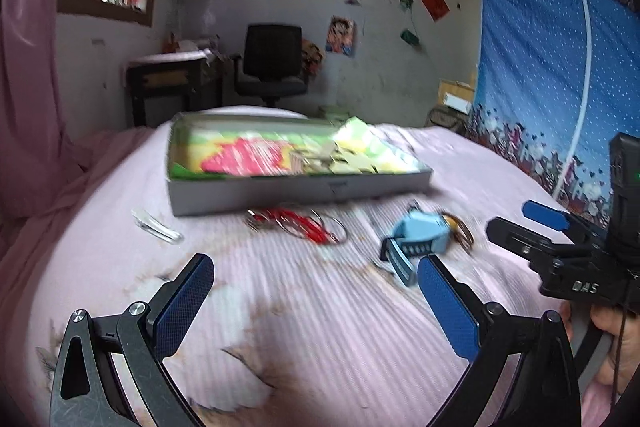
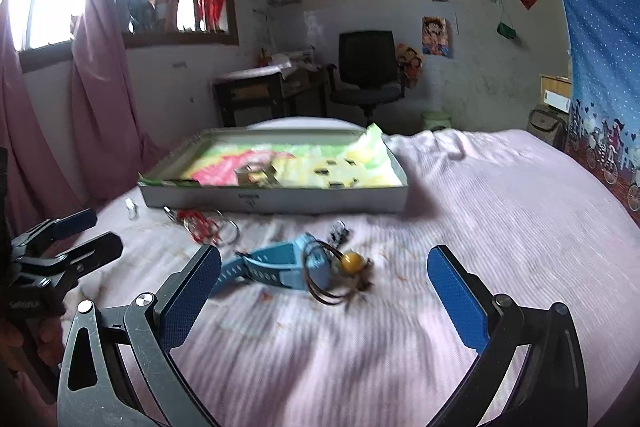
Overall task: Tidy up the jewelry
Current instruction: 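Grasp the blue watch with the left tool while the right tool reaches toward the keychain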
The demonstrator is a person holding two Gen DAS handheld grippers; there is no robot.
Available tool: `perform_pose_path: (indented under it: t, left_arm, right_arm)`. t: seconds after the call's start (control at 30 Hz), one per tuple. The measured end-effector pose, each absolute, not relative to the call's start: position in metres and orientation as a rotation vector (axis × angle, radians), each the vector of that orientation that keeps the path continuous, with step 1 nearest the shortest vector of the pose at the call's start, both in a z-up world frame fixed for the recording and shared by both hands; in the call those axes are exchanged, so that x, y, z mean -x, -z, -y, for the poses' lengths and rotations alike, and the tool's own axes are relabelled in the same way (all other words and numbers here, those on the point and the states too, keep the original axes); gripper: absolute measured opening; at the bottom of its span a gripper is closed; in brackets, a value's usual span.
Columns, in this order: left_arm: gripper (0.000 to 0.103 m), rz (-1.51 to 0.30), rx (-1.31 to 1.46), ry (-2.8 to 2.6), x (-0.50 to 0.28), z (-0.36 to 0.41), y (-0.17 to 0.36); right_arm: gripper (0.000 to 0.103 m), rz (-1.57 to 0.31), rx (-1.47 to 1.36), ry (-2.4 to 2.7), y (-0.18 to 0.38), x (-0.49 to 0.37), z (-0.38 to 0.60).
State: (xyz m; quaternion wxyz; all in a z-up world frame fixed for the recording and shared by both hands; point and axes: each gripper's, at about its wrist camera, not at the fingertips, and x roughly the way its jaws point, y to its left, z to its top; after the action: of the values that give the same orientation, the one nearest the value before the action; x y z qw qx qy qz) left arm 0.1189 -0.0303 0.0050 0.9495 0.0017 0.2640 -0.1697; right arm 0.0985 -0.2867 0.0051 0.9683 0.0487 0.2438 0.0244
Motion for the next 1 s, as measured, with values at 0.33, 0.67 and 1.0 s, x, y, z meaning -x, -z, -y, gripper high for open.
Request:
perform_pose_path:
  t: [0.33,0.67,1.0]
  left_arm:
    - [0.102,-0.642,-0.013,0.411,-0.129,0.045,0.012]
    - [0.089,-0.672,0.037,0.463,-0.14,0.053,0.014]
    - [0.055,-0.731,0.057,0.511,-0.159,0.073,0.02]
  right_arm:
    - [0.102,-0.618,-0.147,-0.008,0.015,-0.116,0.296]
    - [0.078,-0.66,-0.129,-0.035,0.023,-0.123,0.289]
    - [0.055,-0.666,-0.1,-0.073,0.025,-0.129,0.278]
